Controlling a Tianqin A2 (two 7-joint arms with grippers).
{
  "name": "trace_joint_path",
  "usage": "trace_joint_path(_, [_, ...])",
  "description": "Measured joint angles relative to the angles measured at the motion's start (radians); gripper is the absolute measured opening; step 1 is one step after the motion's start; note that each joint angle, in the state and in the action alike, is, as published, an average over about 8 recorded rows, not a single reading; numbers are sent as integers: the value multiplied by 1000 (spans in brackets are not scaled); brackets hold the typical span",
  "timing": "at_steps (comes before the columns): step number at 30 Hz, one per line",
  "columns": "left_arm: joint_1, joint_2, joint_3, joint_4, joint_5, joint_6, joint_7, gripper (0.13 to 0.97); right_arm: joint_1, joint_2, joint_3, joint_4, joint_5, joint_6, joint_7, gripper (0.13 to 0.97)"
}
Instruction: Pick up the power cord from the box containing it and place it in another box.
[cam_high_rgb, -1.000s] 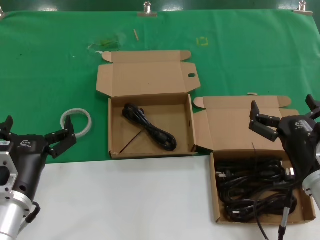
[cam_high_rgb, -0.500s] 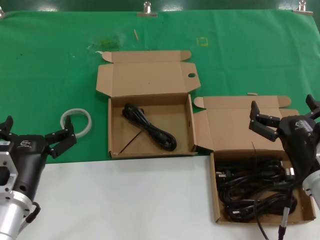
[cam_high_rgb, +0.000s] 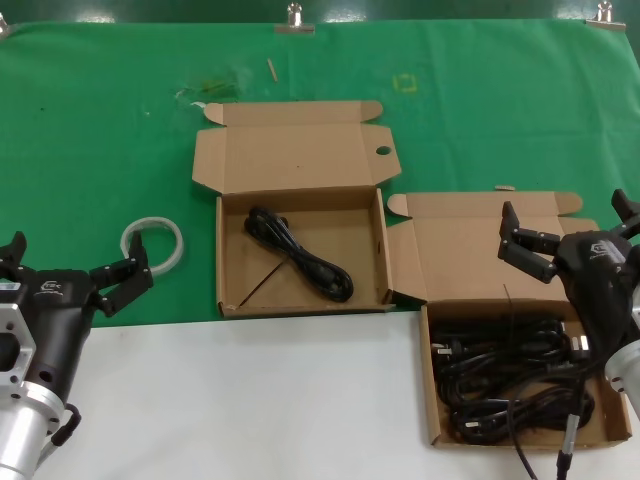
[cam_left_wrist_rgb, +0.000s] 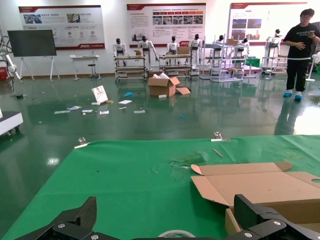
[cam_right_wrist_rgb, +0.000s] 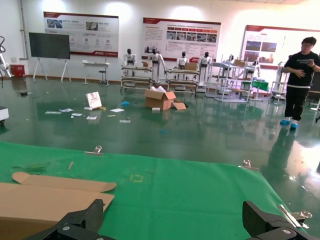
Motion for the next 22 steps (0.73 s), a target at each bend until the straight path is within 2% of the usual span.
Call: trace_joint_path(22, [0, 0, 0, 0, 0, 0, 0, 966, 0, 0, 0, 0, 0, 0, 0, 966])
